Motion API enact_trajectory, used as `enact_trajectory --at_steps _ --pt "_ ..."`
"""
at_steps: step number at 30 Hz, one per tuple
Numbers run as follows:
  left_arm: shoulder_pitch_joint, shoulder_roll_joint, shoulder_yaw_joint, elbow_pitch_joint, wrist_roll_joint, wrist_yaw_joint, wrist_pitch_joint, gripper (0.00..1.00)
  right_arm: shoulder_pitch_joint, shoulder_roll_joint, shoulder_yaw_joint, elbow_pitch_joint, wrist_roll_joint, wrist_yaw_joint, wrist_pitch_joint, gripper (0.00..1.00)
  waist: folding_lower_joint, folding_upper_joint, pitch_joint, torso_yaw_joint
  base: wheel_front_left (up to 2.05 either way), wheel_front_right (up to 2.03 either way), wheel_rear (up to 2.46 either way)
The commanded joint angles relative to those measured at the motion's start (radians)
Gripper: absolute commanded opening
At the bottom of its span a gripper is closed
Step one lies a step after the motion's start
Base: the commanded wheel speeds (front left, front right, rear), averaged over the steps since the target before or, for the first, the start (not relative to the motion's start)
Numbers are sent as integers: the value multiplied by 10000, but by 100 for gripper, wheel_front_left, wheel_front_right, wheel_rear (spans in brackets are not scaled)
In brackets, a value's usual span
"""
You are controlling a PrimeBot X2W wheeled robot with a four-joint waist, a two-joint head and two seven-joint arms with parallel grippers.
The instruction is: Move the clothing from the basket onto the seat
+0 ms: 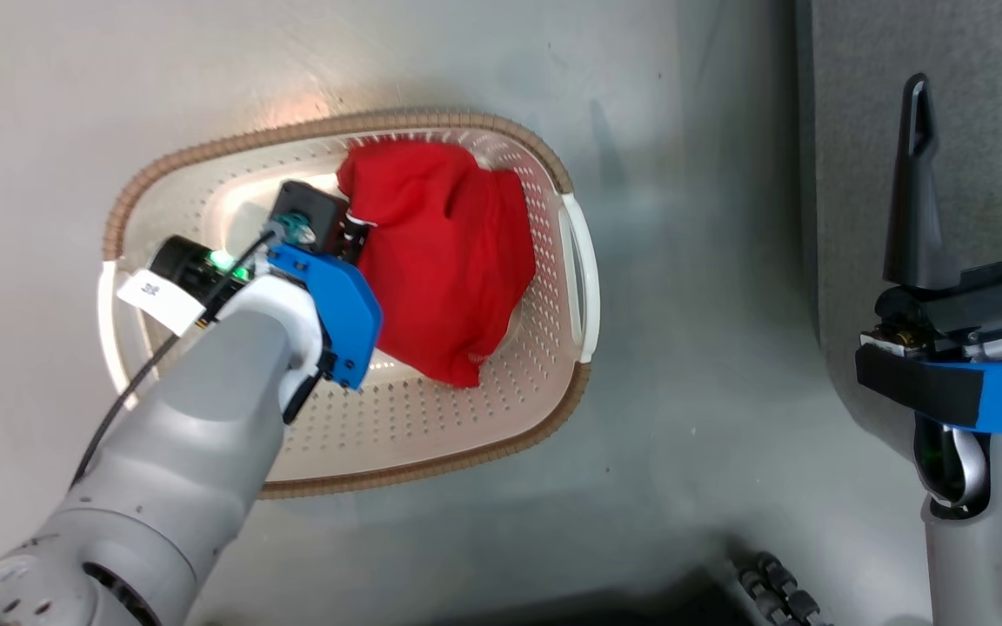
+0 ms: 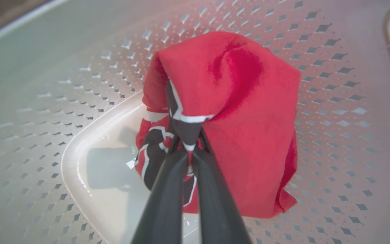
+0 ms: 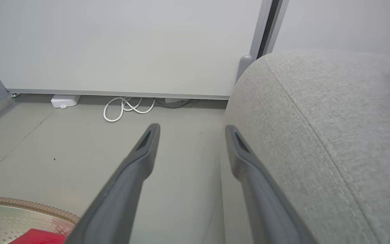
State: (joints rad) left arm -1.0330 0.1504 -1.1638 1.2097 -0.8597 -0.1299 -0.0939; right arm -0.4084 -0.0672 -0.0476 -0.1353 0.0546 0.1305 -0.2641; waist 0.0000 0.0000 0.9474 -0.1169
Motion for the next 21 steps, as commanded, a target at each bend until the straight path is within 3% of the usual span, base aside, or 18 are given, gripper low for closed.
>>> enact_trajectory --at_steps 1,21 --pt "121 -54 -102 -97 -80 0 -155 0 -143 -29 8 102 76 5 -5 100 0 0 -424 124 0 0 0" --pt "1316 -244 -786 -992 -745 0 -1672 0 883 -204 301 1522 254 5 -5 100 0 0 -4592 740 0 0 0"
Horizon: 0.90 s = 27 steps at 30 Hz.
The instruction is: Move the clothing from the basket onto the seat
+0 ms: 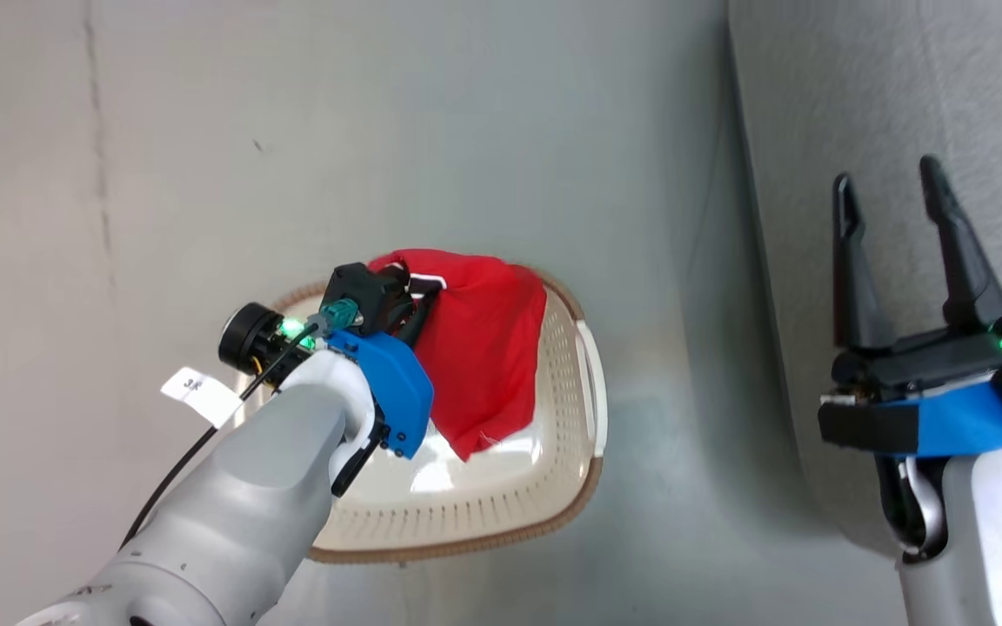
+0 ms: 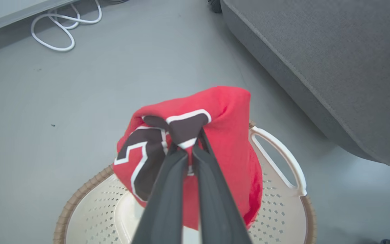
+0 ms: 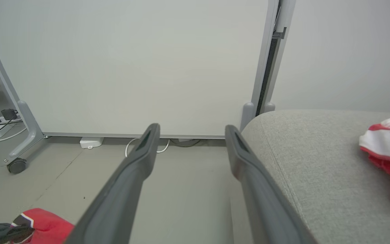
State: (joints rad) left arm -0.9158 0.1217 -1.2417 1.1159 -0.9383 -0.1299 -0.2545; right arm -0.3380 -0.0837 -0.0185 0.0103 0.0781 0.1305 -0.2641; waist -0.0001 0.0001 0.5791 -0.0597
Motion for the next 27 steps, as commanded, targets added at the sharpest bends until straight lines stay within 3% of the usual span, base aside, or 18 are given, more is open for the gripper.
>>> enact_trajectory --at_steps 1,4,13,27 --pt "173 78 -10 -79 46 0 -90 0 254 -35 31 124 23 5 -5 100 1 -1 -1124 175 0 0 0" --pt "256 127 30 -142 66 0 -120 0 447 -20 38 264 61 5 -5 100 1 -1 -1647 210 0 0 0" --pt "713 508 1550 -1299 1058 91 -118 0 1495 58 -26 762 167 5 -4 100 1 -1 -3670 431 0 0 0" --pt "1363 785 3063 -2875 2690 175 -119 0 2426 220 23 1096 295 5 -4 100 1 -1 -5317 687 0 0 0"
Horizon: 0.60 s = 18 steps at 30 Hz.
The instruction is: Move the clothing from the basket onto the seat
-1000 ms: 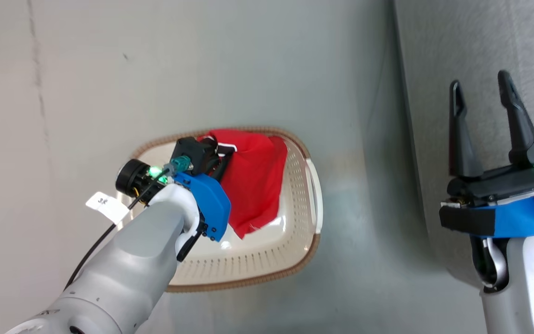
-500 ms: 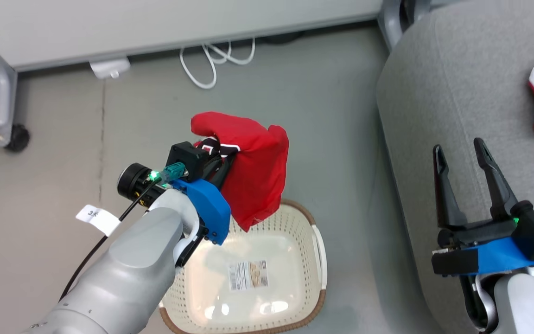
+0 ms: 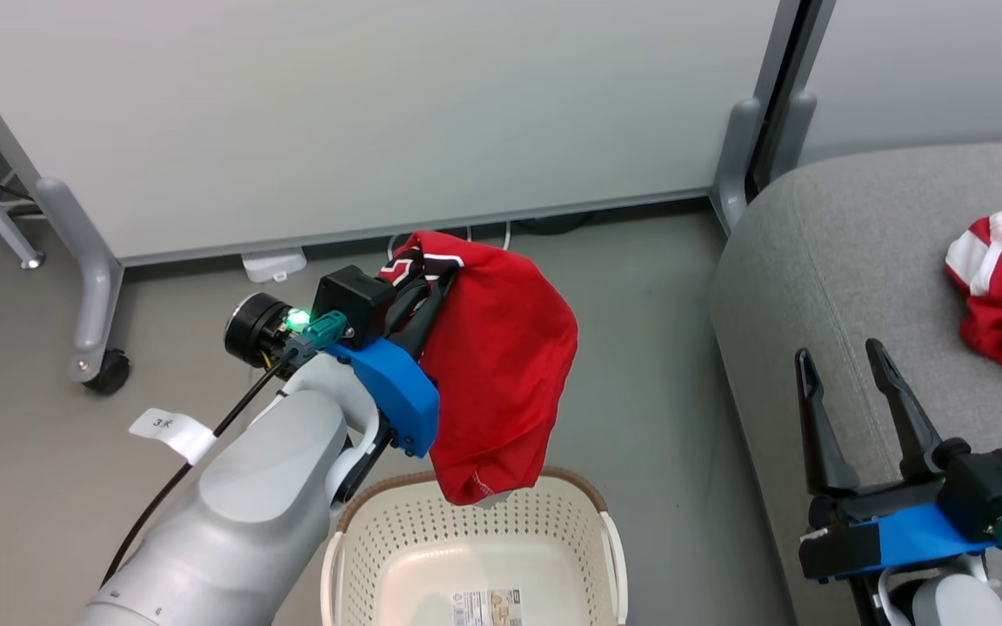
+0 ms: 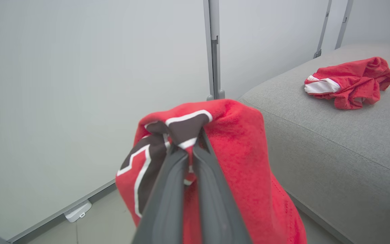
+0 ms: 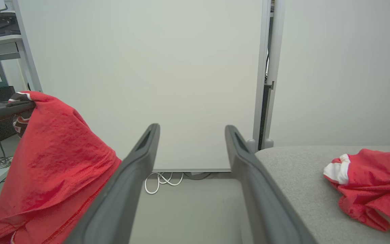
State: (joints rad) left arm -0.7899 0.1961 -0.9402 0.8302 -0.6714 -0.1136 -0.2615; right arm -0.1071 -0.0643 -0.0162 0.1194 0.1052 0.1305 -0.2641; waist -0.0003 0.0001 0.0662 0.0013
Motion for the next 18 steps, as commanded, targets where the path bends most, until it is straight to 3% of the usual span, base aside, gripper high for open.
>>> enact_trajectory --at_steps 1,18 --pt "121 46 117 -112 92 3 -50 0 183 40 2 30 17 5 -4 100 3 -1 -277 95 0 0 0" --pt "314 -50 679 -1708 725 37 -51 0 604 148 58 88 199 5 -4 100 3 -1 -759 331 0 0 0"
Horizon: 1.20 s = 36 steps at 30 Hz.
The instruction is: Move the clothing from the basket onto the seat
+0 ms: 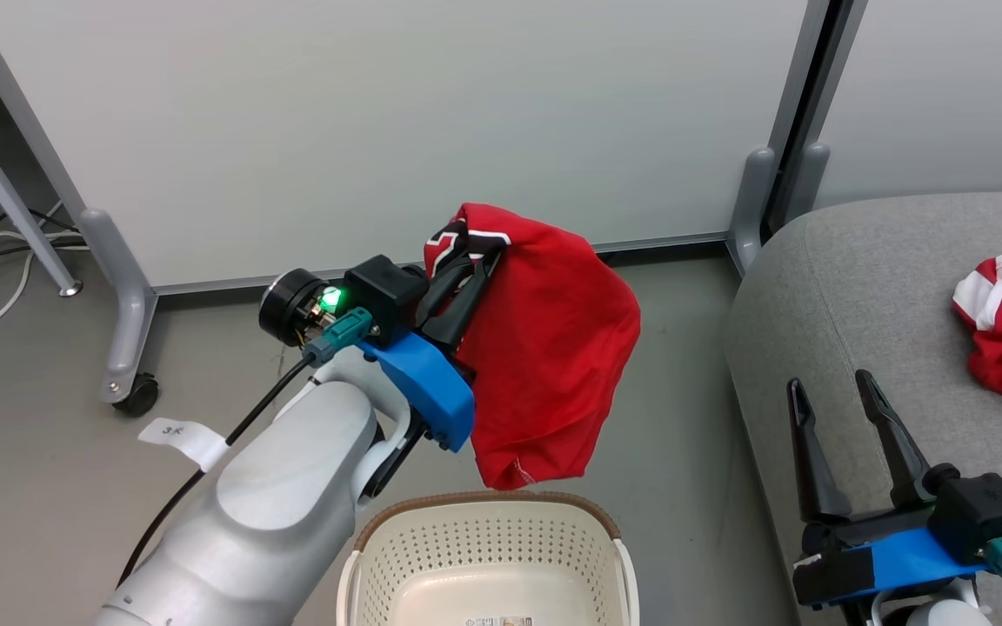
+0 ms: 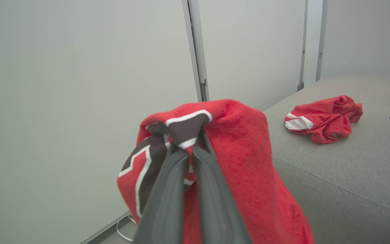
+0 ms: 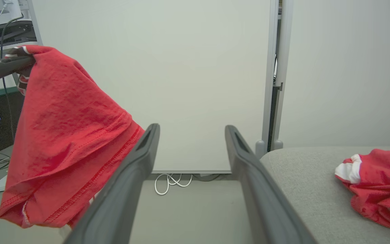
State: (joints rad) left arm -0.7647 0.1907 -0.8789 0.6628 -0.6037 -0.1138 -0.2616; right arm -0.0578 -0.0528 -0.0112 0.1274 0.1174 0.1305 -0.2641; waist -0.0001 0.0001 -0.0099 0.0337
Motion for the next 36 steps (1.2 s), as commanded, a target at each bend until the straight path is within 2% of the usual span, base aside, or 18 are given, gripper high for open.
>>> enact_trajectory --at_steps 1,12,16,27,36 --pt "76 -5 68 -95 54 54 -49 0 114 32 21 7 96 5 -4 100 1 -1 6 24 0 0 0" --pt "217 -55 5 -409 112 103 -49 0 -233 26 305 -96 69 5 -4 100 1 -1 106 161 0 0 0" --pt "183 -62 8 -453 125 120 -50 0 -633 -272 690 -148 33 5 -4 100 1 -1 139 177 0 0 0" --pt "5 -224 -76 -523 251 110 -50 0 -3126 -1560 3239 607 550 5 -4 100 1 -1 380 348 0 0 0" --pt "-74 -557 -214 -607 445 27 -50 0 -4985 -2081 5080 2521 1245 5 -3 100 1 -1 646 715 0 0 0"
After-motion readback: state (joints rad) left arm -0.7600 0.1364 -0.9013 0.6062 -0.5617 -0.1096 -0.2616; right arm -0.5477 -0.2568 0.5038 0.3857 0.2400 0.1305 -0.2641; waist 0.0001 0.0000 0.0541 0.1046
